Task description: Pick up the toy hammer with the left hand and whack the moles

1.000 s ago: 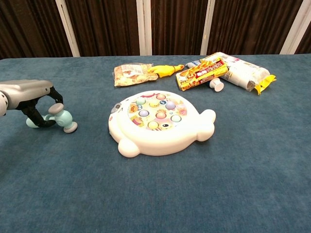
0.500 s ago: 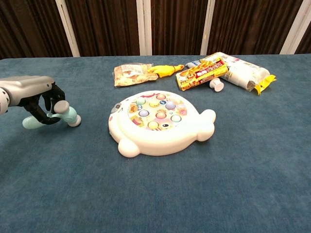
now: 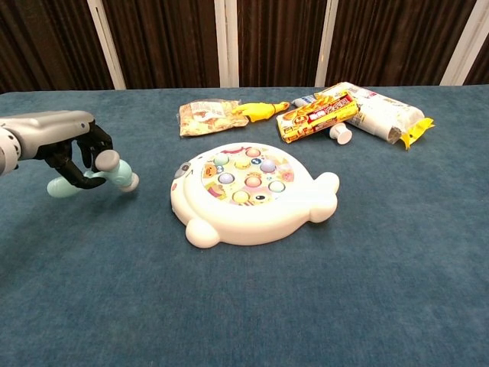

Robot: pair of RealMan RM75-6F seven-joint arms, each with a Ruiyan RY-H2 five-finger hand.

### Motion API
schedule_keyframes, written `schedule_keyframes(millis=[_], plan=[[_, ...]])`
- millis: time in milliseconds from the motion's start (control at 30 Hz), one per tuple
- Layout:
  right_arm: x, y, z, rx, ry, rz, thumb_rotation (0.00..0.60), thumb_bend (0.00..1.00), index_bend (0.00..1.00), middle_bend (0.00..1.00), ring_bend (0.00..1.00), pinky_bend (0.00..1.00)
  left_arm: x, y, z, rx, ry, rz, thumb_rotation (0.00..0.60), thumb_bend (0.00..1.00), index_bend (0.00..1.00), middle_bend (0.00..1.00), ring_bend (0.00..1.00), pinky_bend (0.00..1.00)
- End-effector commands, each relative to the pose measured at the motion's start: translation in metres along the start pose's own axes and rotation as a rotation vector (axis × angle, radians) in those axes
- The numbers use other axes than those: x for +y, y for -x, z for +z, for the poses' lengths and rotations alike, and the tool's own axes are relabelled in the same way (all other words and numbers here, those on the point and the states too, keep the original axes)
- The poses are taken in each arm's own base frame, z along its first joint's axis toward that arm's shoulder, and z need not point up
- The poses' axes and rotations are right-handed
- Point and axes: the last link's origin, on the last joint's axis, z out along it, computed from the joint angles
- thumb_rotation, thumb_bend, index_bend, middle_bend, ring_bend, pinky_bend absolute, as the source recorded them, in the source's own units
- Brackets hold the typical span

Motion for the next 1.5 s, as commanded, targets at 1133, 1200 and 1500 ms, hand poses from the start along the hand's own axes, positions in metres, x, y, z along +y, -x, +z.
schedule_keyframes(millis=[1133, 1200, 1500], plan=[[0.002, 0.004, 0.004, -0.042, 0.042, 0.051, 0.6, 0.25, 0.0, 0.0, 0.0, 0.0, 0.121, -0.084, 0.055, -0.128, 0.101, -0.149, 0.6, 0.64, 0.61, 0.55, 0.4, 0.51], [0.002, 0.004, 0.004, -0.043, 0.042, 0.052, 0.6, 0.25, 0.0, 0.0, 0.0, 0.0, 0.125, -0.088, 0.055, -0.147, 0.095, -0.141, 0.6, 0.64, 0.61, 0.55, 0.4, 0.51], [0.001, 0.005, 0.003, -0.045, 0.036, 0.052, 0.6, 0.25, 0.0, 0.0, 0.0, 0.0, 0.126, -0.091, 0.054, -0.232, 0.03, -0.125, 0.6, 0.64, 0.61, 0.55, 0.4, 0.52]])
